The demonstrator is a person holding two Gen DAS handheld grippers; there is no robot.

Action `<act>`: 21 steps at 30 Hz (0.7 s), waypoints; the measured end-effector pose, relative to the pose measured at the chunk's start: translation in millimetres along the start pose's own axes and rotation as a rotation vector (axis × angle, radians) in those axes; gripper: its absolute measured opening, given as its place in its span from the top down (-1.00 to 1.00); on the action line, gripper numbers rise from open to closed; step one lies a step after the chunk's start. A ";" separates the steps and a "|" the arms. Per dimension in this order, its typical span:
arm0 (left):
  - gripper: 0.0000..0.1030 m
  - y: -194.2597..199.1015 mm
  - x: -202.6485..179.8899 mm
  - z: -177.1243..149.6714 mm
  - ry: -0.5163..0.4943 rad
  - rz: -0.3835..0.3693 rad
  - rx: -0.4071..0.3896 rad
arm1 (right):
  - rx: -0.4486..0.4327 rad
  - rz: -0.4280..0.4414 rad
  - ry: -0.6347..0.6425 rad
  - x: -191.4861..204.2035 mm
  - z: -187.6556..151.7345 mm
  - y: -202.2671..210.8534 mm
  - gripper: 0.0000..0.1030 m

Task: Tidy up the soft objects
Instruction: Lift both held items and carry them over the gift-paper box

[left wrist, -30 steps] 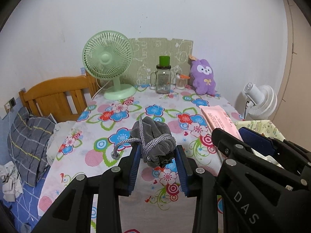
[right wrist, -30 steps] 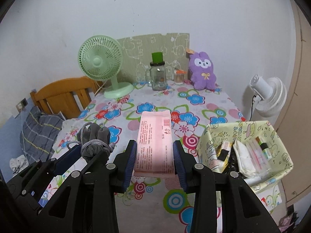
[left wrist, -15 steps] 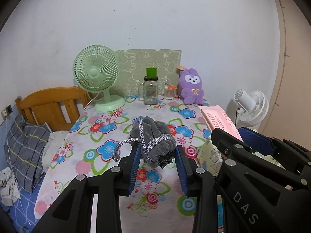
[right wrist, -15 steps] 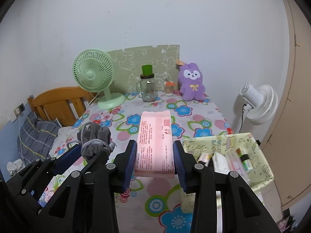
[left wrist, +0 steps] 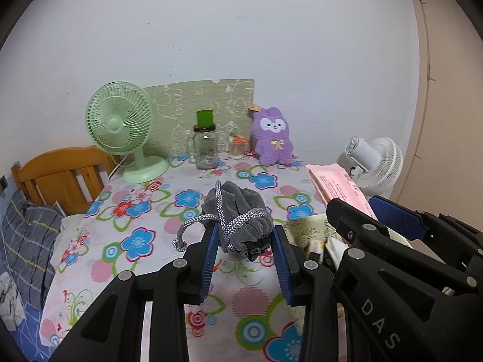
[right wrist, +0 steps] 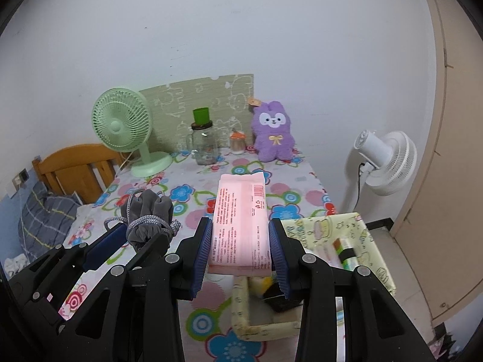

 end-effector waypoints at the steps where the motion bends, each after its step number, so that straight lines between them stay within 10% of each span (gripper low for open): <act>1: 0.30 -1.5 -2.9 1.3 -0.003 -0.004 -0.001 | -0.001 -0.002 0.000 -1.4 0.8 -0.3 0.19; 21: 0.30 -34.1 -57.5 17.1 -0.057 -0.094 0.001 | -0.005 -0.086 -0.040 -59.7 13.6 -15.4 0.19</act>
Point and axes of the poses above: each gripper's, at about its wrist camera, not at the fingertips, and y roughly against the way its jaws point, x to its left, z to its top, the point moved 1 cm from there along -y, roughly the way its jaws point, and after that the axes turned 13 degrees about -y, right-handed, at the moved point
